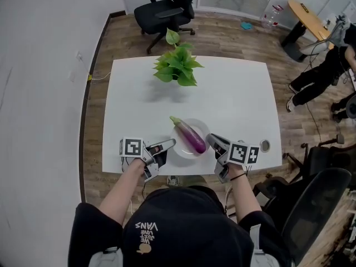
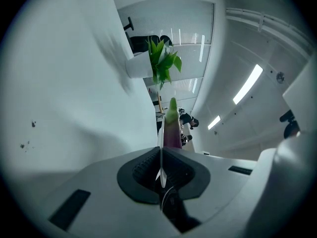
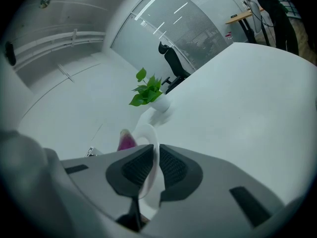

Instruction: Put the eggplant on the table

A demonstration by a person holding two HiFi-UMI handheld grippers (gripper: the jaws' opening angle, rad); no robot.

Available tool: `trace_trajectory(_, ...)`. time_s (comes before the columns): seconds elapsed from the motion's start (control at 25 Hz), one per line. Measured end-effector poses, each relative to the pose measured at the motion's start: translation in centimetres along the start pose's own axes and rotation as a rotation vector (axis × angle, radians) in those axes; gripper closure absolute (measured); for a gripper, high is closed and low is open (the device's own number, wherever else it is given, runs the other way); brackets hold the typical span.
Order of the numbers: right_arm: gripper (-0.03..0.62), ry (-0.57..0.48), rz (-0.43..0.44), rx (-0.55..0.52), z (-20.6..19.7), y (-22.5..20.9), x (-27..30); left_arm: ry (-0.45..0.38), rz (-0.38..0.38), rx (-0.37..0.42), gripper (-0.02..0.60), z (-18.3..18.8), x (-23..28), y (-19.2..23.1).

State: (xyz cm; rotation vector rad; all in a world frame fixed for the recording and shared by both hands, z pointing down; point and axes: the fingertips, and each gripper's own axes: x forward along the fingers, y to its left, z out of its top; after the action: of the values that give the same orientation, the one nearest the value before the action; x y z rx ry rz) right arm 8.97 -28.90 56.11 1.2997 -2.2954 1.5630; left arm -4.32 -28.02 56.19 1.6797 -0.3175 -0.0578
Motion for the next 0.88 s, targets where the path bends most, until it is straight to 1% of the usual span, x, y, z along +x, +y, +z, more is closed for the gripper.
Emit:
trace_trajectory(0.2,0.546,0.013,-0.005,-0.007,0.9,-1.3,1.4,0.005,0.022,0.011,0.560,1.4,0.9,1.3)
trace_trajectory(0.52,0.546,0.033,-0.025,-0.021,2.0,-3.1,3.5,0.016,0.037,-0.013,0.560,2.9,2.1,3.5)
trace_trajectory(0.88,0.546,0.066,-0.038,-0.006,2.4,-5.0,5.3,0.024,0.069,-0.038,0.560,4.0,3.1,5.7)
